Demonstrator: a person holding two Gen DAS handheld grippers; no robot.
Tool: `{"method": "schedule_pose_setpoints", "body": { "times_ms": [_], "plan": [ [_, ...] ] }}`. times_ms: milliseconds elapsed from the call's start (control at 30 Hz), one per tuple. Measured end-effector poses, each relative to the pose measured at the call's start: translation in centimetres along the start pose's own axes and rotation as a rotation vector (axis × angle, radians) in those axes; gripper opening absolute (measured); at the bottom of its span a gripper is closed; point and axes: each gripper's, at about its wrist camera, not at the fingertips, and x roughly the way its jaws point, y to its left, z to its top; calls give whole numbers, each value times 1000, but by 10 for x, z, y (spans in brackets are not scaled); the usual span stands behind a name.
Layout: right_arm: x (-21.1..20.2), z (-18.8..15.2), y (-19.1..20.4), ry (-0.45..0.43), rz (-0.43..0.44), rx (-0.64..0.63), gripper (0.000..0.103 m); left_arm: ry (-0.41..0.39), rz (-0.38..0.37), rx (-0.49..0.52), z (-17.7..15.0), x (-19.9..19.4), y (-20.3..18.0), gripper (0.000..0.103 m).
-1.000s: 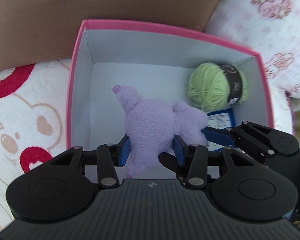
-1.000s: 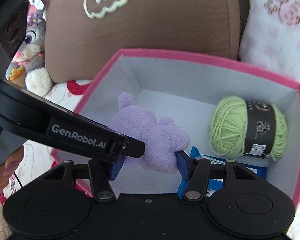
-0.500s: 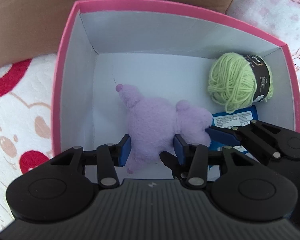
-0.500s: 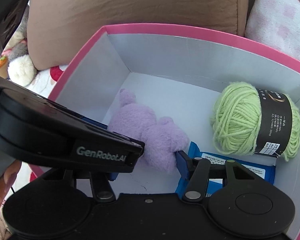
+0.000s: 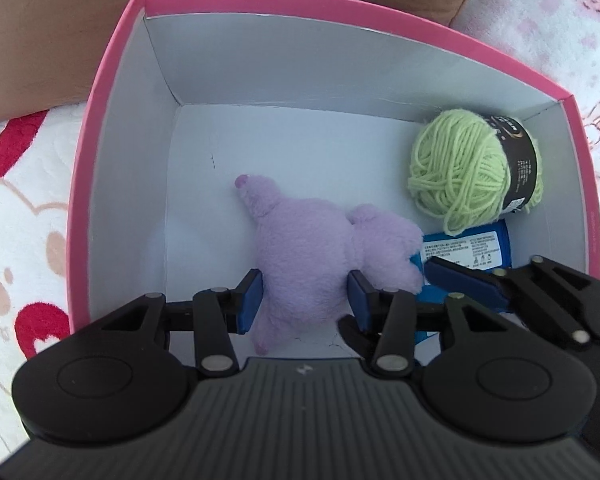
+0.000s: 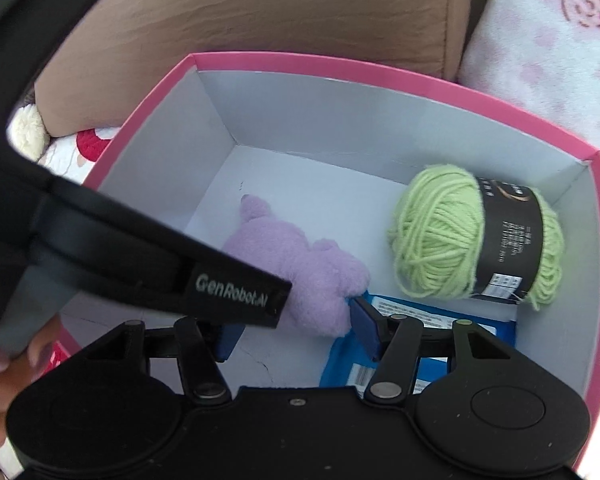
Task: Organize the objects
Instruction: 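Lower the plush toy into the box and open the left tool, then withdraw the left tool from the box and raise it above the quilt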
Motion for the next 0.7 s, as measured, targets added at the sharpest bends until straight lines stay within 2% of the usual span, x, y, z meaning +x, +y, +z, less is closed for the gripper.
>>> {"method": "schedule_pose_setpoints", "body": {
  "times_ms": [233, 367, 500, 700],
  "plan": [
    [-21, -10, -10, -45, 15, 33, 63, -23, 28, 19, -7, -4, -6, 46],
    [-34, -15, -16, -71, 26, 48, 63, -78, 46, 62, -14, -20, -12, 49],
    [-52, -22, -32, -104, 35, 54, 63, -106, -3, 59, -21, -41, -12, 51],
    [-76, -18, -35, -150, 47, 50, 63, -111, -14, 82, -23, -70, -11, 51]
  ]
}}
